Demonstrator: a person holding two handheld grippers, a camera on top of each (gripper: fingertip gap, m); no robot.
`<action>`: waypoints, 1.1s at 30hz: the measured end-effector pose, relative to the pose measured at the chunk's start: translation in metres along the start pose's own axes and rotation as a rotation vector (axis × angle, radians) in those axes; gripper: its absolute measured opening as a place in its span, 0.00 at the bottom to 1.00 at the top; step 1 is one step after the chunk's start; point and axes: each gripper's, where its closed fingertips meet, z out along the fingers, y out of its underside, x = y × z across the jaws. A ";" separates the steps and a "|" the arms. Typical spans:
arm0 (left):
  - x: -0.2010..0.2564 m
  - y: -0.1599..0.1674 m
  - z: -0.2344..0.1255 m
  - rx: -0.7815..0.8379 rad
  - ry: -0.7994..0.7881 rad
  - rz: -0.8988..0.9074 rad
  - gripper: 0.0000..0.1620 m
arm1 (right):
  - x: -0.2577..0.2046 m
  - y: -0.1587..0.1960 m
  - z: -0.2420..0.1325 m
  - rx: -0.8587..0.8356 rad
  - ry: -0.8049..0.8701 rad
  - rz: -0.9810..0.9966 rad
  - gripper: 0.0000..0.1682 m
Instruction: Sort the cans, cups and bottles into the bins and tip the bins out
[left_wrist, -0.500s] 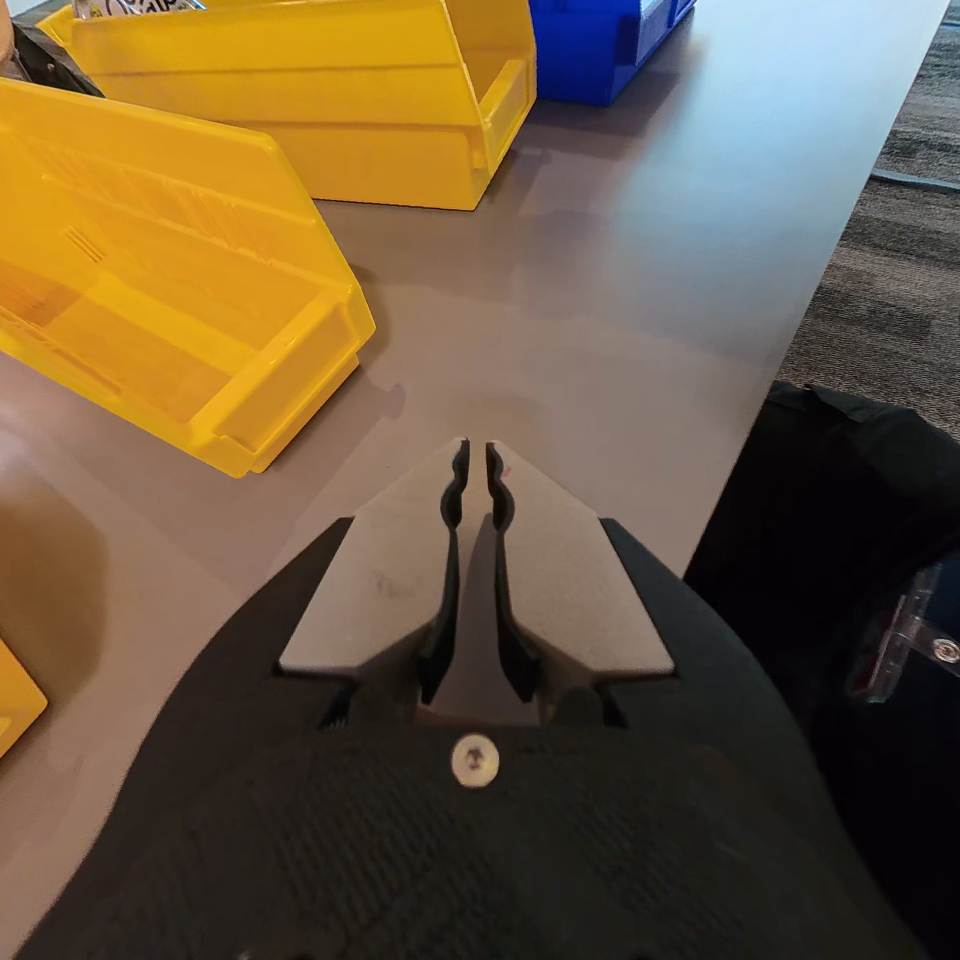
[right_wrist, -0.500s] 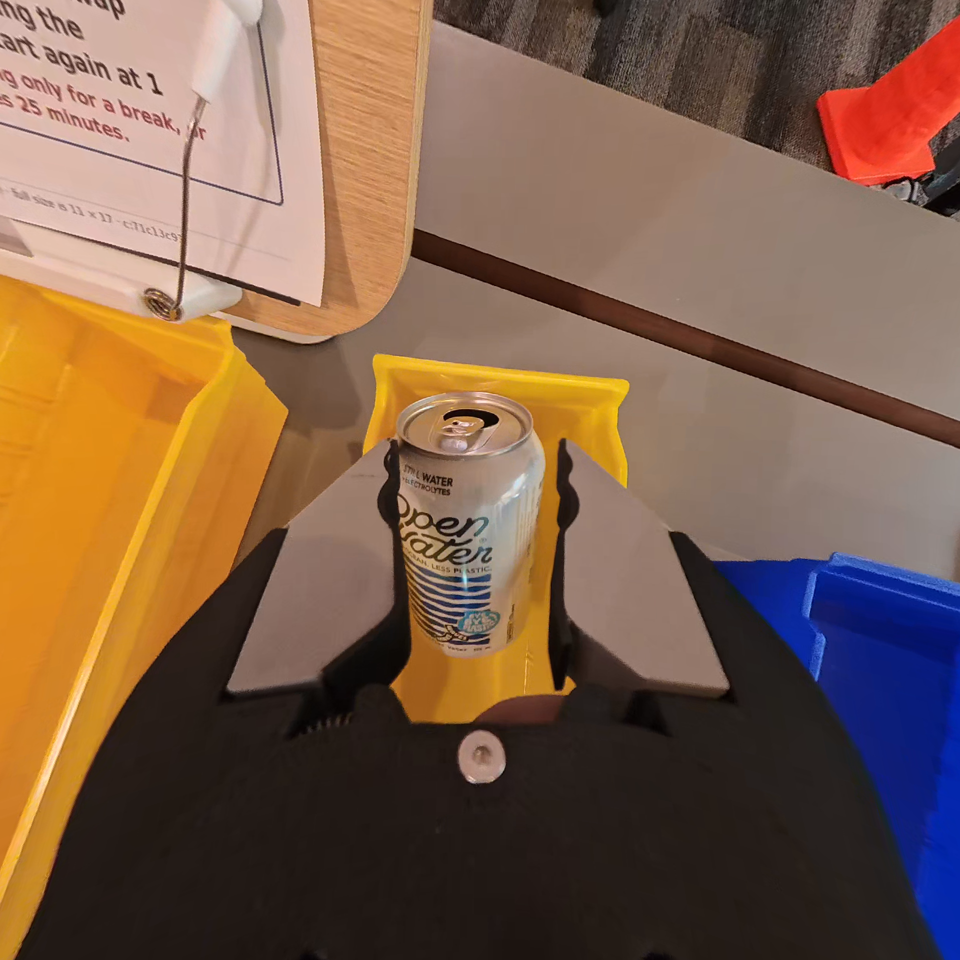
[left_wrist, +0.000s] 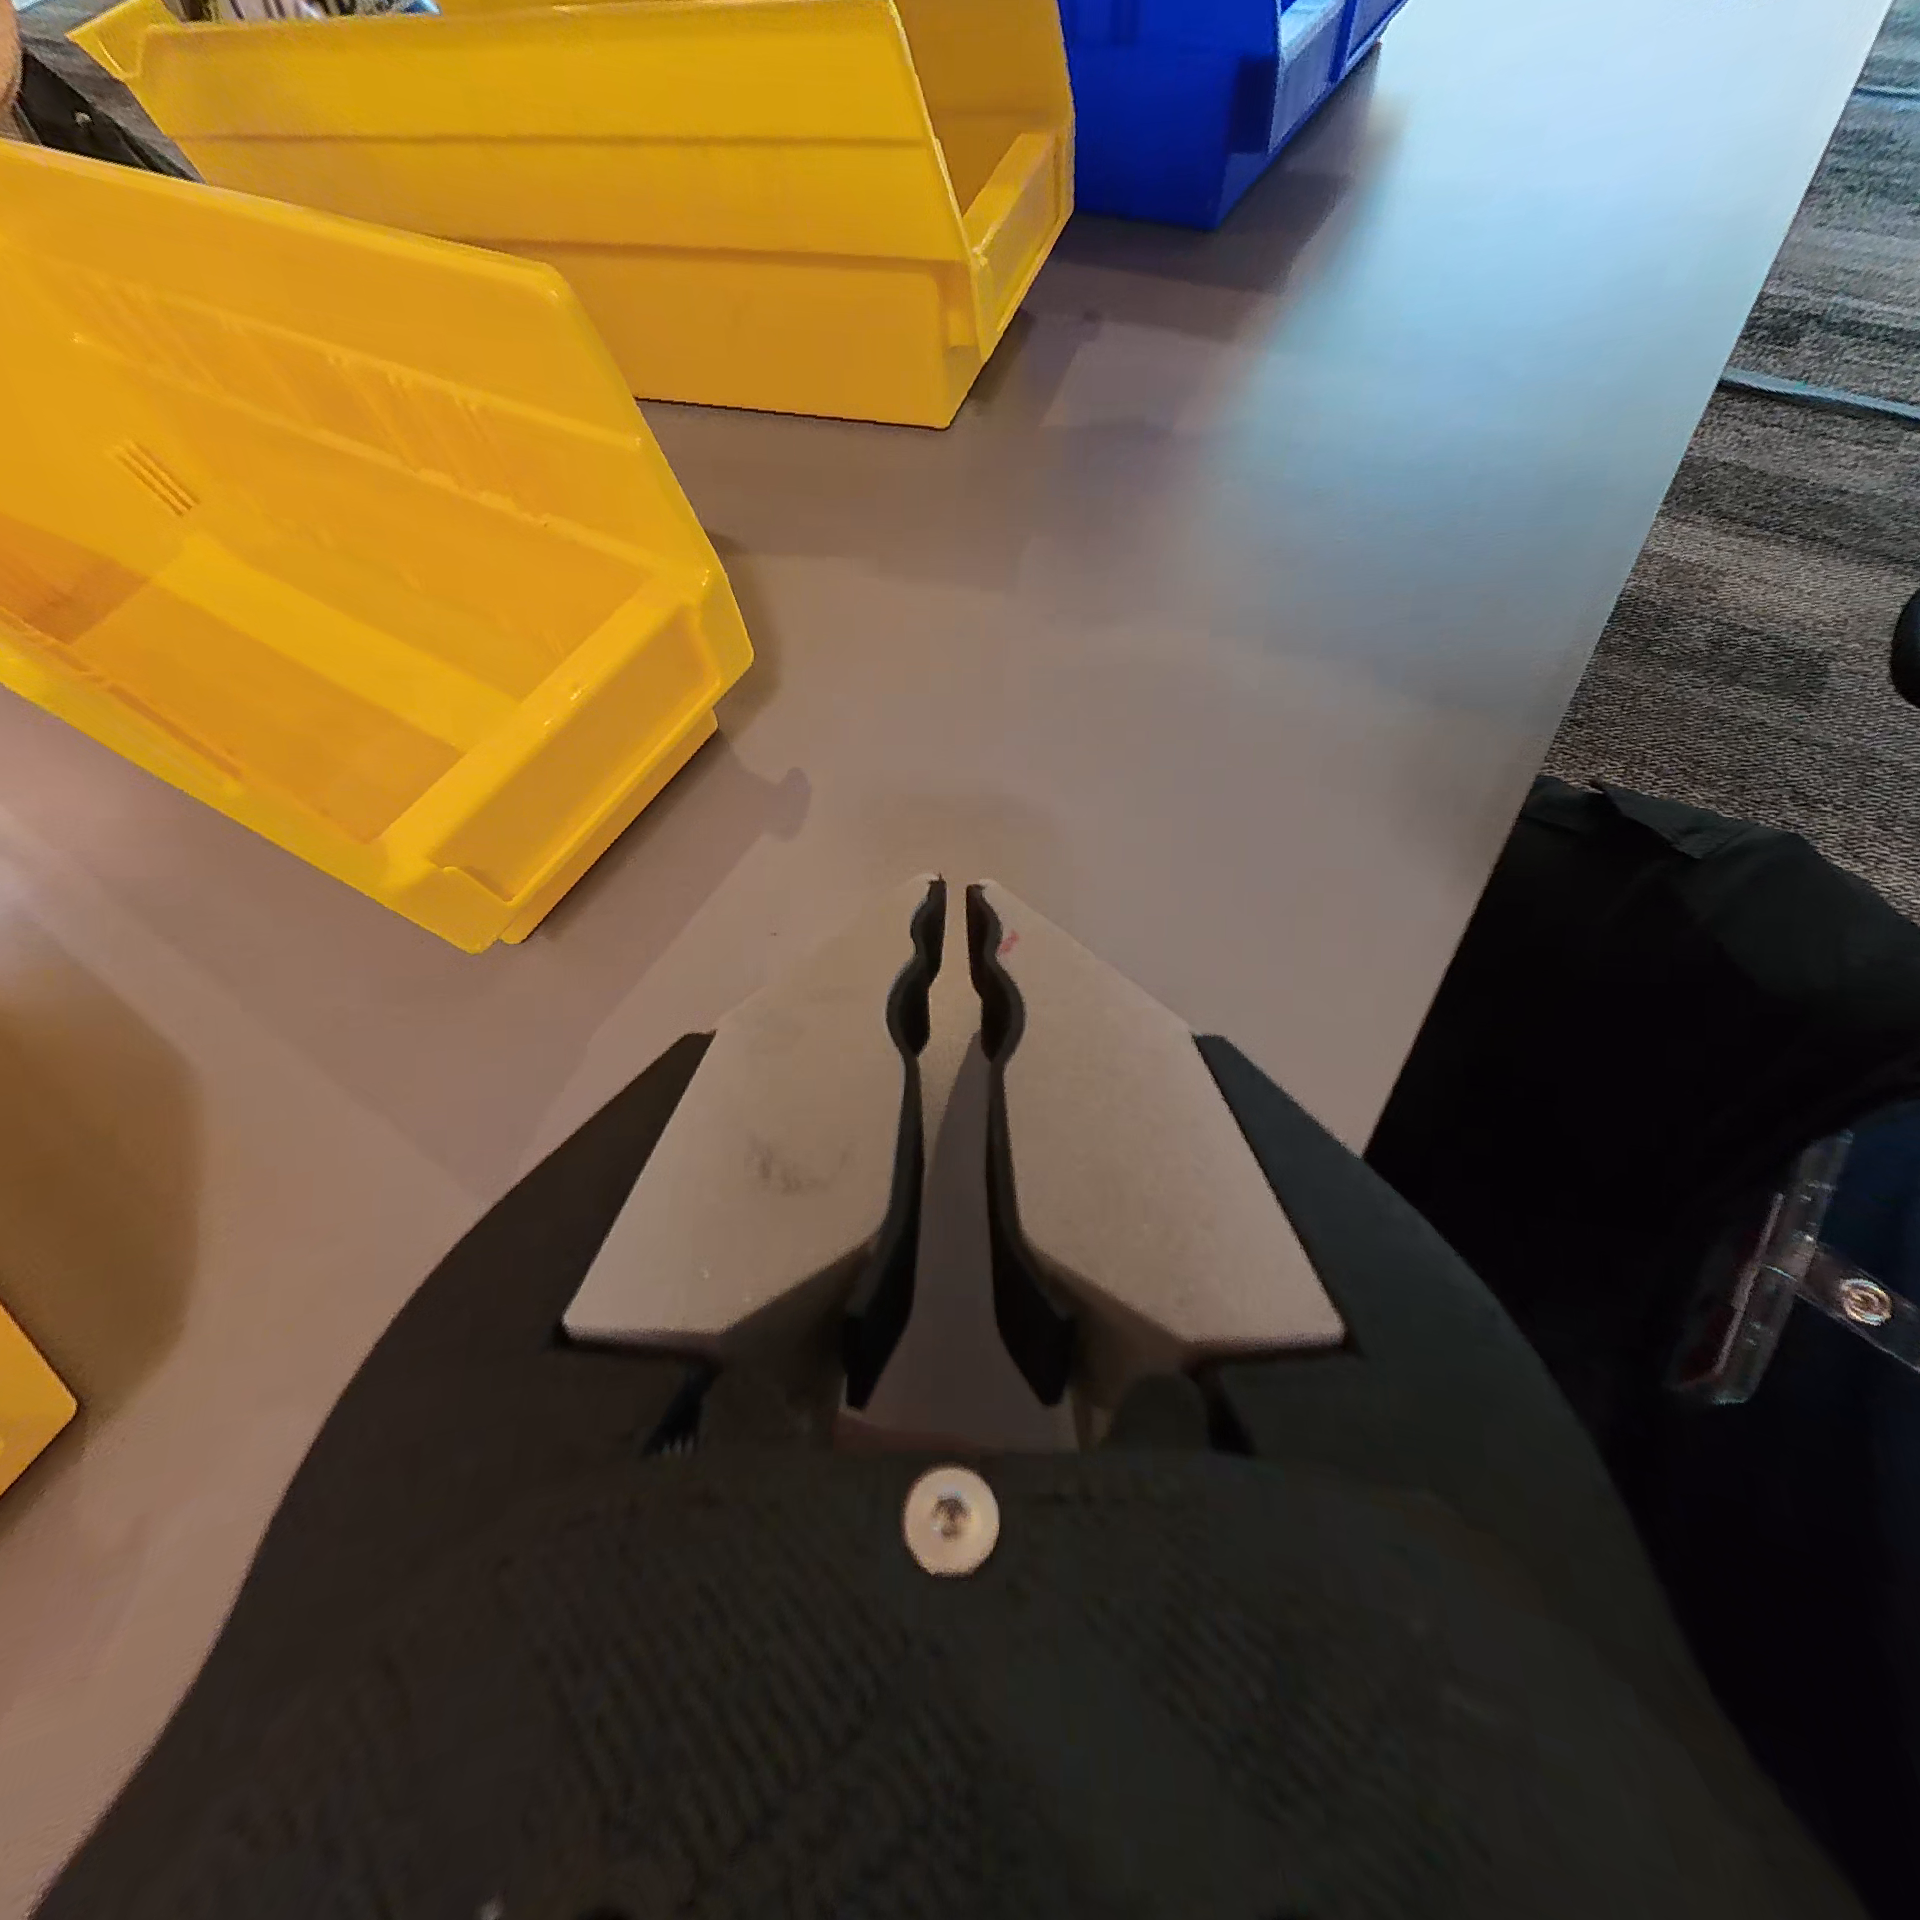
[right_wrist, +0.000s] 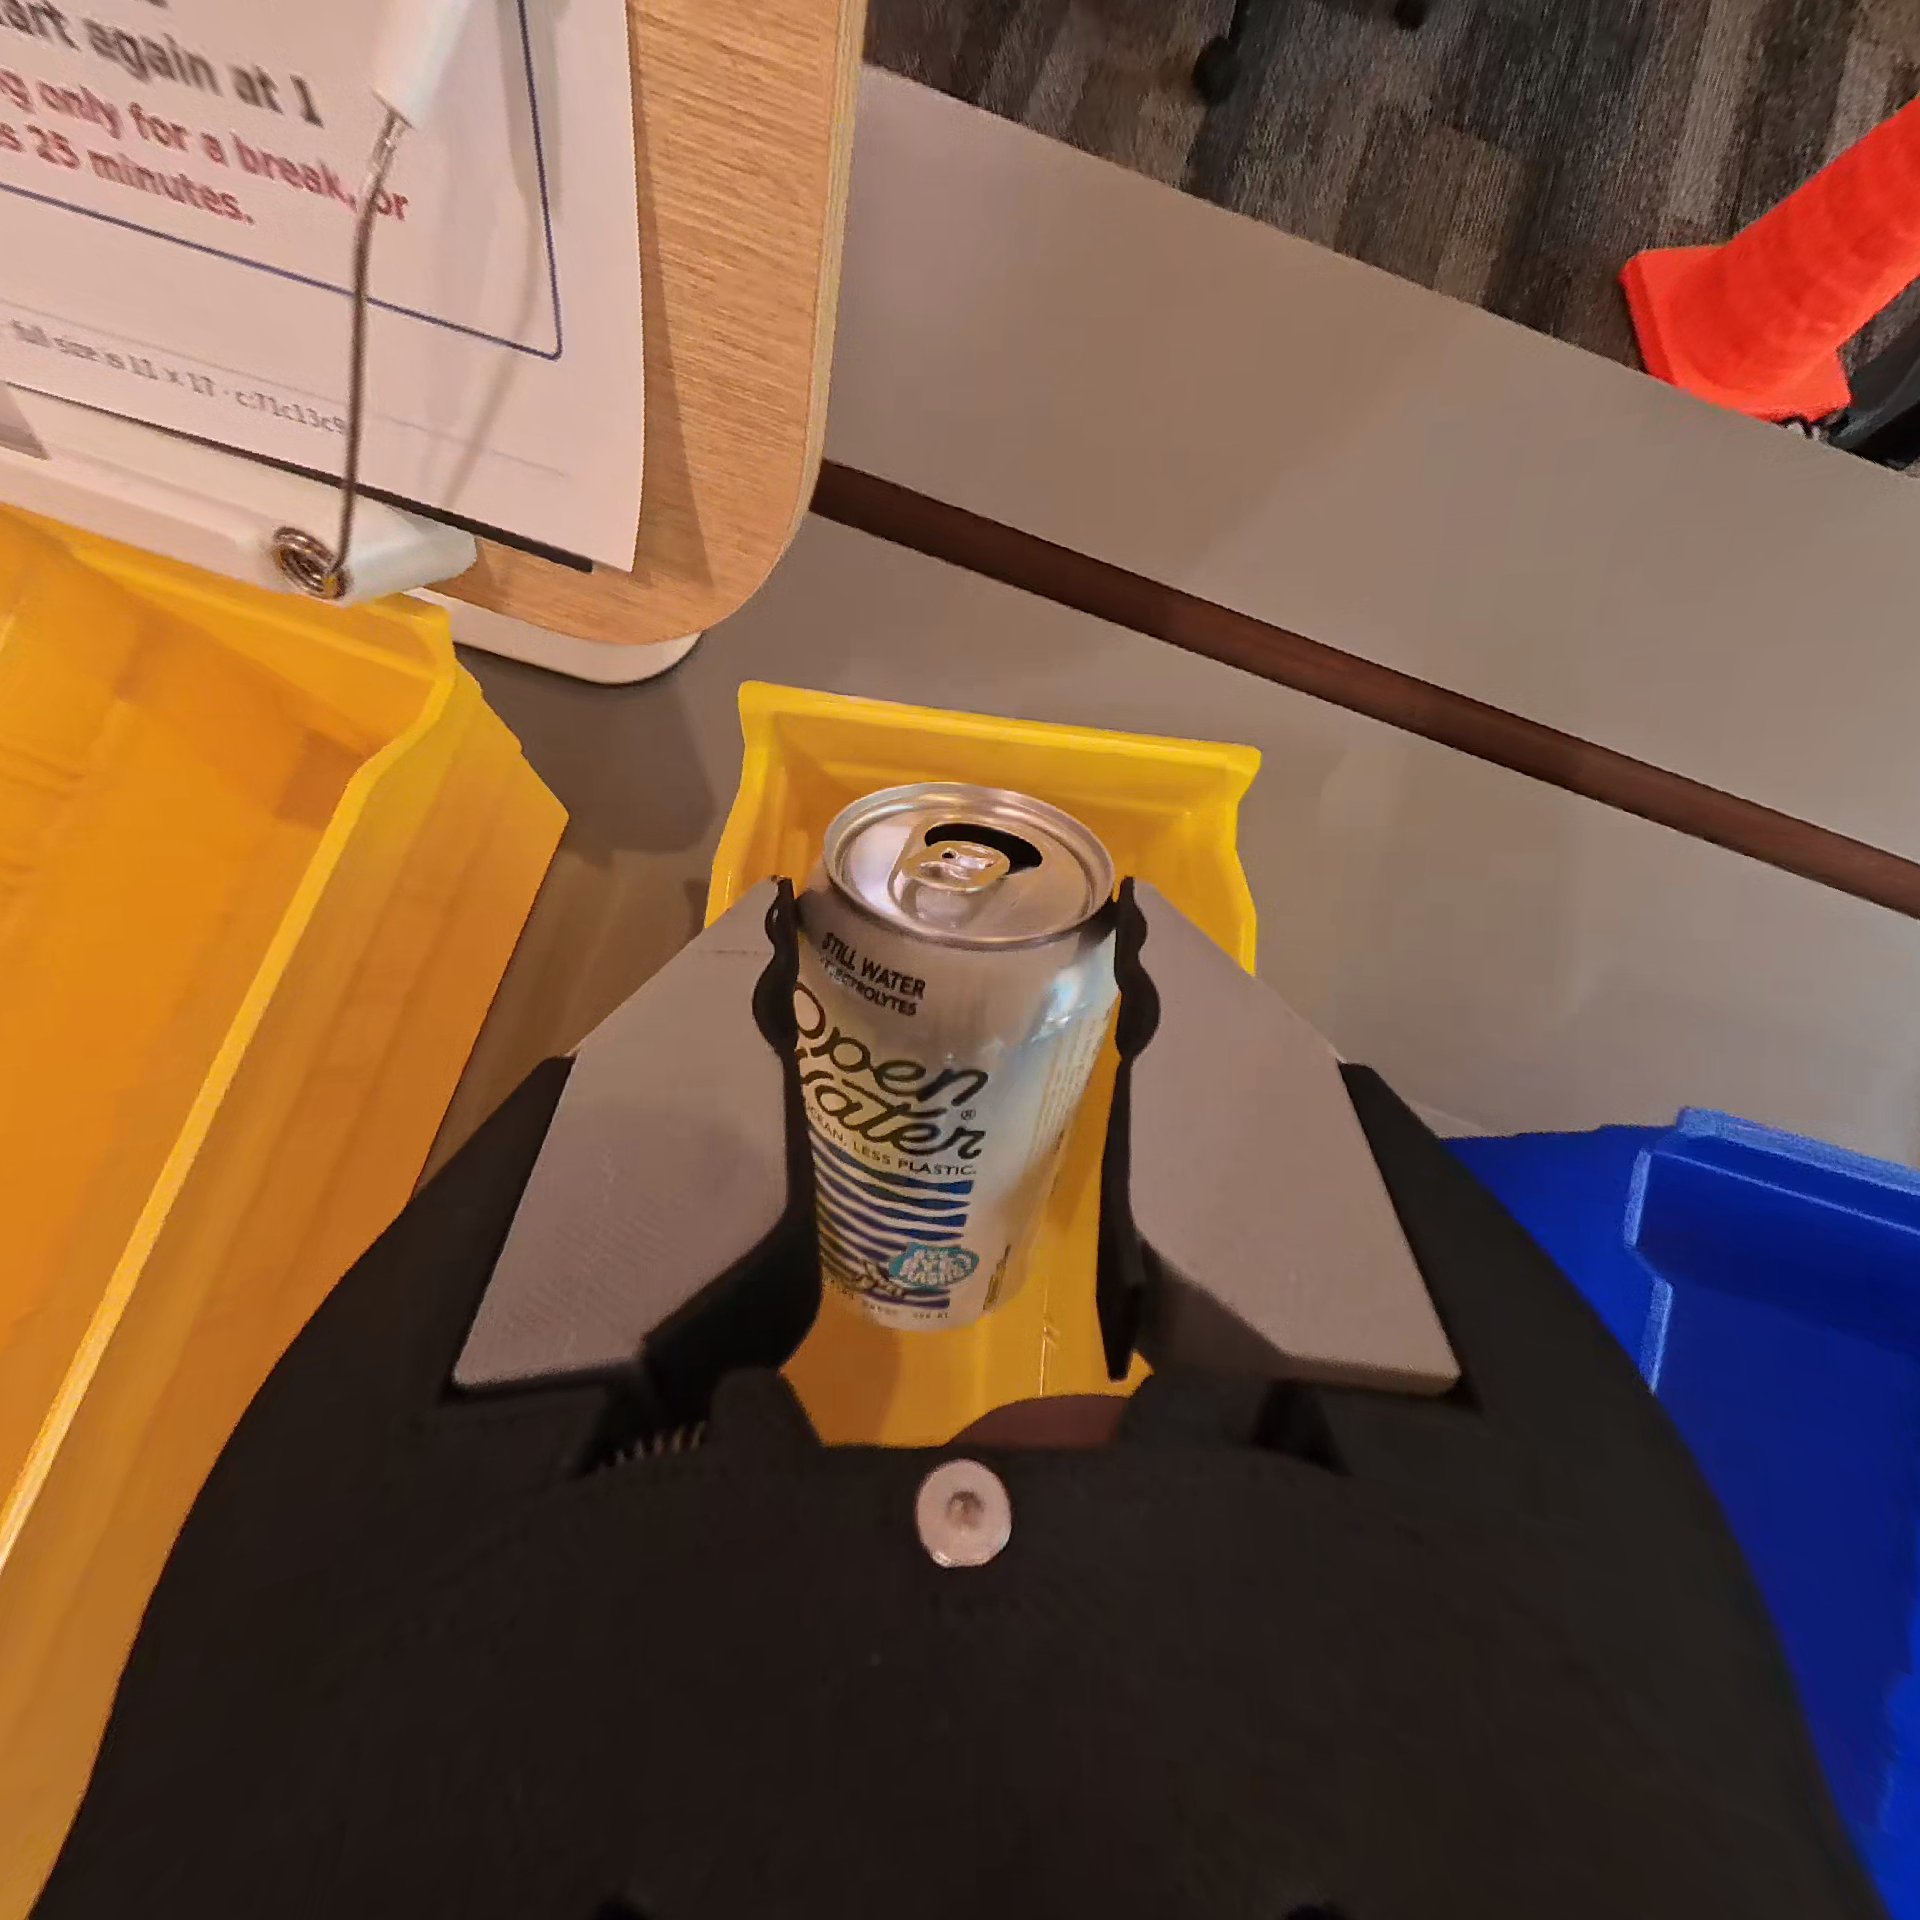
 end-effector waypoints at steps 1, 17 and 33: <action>0.000 0.000 0.000 0.000 -0.001 0.001 0.01 | 0.001 -0.001 -0.004 0.026 -0.005 0.008 0.35; -0.002 0.001 0.001 -0.008 -0.032 0.021 0.00 | 0.001 0.035 -0.050 0.180 0.018 -0.058 0.36; -0.002 0.004 0.001 -0.032 -0.072 0.055 0.00 | 0.027 0.073 -0.094 0.091 0.123 -0.134 0.35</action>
